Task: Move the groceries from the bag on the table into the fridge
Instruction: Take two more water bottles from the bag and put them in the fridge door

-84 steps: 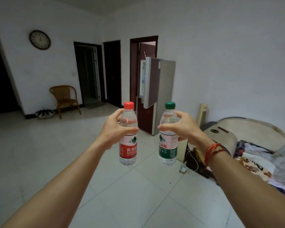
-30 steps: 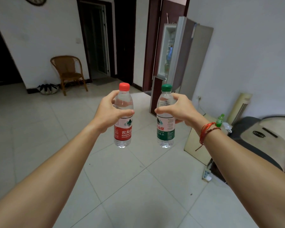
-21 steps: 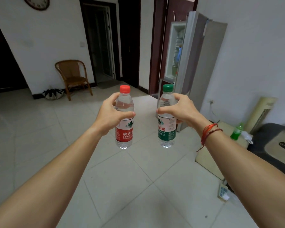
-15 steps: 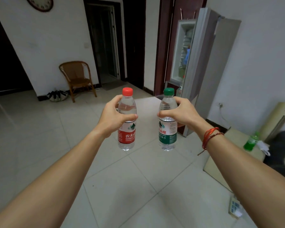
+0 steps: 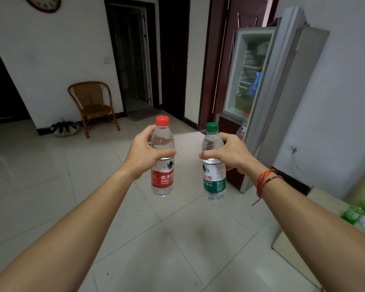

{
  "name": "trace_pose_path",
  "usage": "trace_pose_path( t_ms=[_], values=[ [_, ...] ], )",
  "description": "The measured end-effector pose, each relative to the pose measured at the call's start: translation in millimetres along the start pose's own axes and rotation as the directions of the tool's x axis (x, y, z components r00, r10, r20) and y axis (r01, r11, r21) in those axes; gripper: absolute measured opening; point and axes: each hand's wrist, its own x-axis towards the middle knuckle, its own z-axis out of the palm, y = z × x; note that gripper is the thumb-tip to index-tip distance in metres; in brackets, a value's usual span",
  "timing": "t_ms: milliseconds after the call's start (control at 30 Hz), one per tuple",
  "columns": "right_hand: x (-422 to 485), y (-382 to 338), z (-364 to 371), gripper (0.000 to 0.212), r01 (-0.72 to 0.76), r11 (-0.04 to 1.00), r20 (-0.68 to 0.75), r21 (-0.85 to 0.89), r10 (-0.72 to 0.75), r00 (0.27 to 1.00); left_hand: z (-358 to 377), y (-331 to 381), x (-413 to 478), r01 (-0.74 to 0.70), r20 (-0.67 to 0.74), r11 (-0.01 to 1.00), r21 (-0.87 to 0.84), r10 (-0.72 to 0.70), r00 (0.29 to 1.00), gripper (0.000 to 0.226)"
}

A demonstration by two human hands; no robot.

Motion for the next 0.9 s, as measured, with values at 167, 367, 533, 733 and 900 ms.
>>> trace_pose_path(
  t_ms=[167, 367, 533, 733, 900],
  values=[
    [97, -4, 23, 0.048, -0.025, 1.0, -0.036, 0.008, 0.026, 0.999, -13, -40, 98, -0.002, 0.046, 1.0, 0.009, 0.002, 0.999, 0.065],
    [203, -16, 36, 0.044, -0.038, 0.999, -0.107, 0.014, 0.039, 0.994, -24, -75, 207, 0.006, 0.087, 1.0, 0.011, -0.007, 0.996, 0.063],
    [276, -22, 38, 0.046, -0.03, 1.0, -0.126, 0.006, 0.031, 0.992, -22, -94, 284, 0.004, 0.108, 1.0, 0.0, -0.004, 0.994, 0.066],
    [367, -5, 45, 0.046, -0.035, 0.999, -0.129, -0.026, 0.031, 0.991, -7, -126, 372, 0.022, 0.123, 1.0, 0.009, -0.023, 0.992, 0.07],
    [458, 17, 44, 0.044, -0.031, 0.999, -0.139, -0.009, 0.029, 0.99, 11, -151, 459, 0.0, 0.129, 1.0, 0.026, -0.003, 0.992, 0.069]
  ],
)
